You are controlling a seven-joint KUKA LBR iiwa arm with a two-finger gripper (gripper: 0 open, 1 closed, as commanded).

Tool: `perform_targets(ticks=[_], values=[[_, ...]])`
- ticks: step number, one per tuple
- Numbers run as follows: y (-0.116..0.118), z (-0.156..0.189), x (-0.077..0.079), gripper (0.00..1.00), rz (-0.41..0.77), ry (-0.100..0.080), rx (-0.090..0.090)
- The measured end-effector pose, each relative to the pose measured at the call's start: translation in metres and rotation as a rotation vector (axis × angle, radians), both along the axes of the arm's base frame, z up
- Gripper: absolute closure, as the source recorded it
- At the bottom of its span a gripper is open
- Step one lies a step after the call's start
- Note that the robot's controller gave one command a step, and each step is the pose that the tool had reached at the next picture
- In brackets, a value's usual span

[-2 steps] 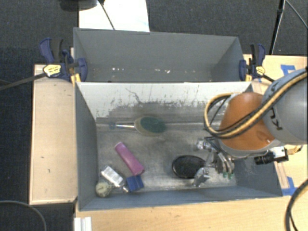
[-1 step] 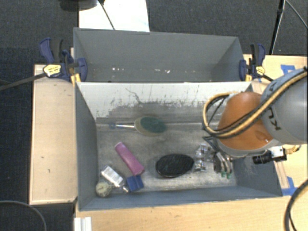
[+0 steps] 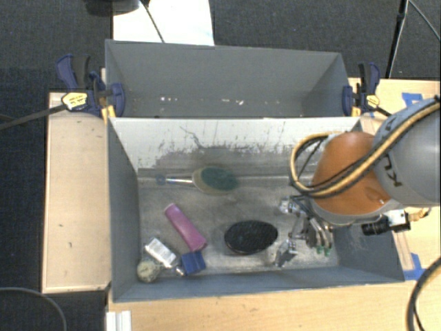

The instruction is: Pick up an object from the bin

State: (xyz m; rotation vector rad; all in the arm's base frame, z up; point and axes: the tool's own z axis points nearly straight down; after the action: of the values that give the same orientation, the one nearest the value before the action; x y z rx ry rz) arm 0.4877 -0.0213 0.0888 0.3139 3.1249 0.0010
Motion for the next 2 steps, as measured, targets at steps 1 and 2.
perform_targets(ticks=[1,2], values=[[0.0521,-0.0075,-0.0034,0.00,0.083,0.005,0.002],[0.0492,-0.0073,-0.0033,1.00,0.075,0.005,0.000]])
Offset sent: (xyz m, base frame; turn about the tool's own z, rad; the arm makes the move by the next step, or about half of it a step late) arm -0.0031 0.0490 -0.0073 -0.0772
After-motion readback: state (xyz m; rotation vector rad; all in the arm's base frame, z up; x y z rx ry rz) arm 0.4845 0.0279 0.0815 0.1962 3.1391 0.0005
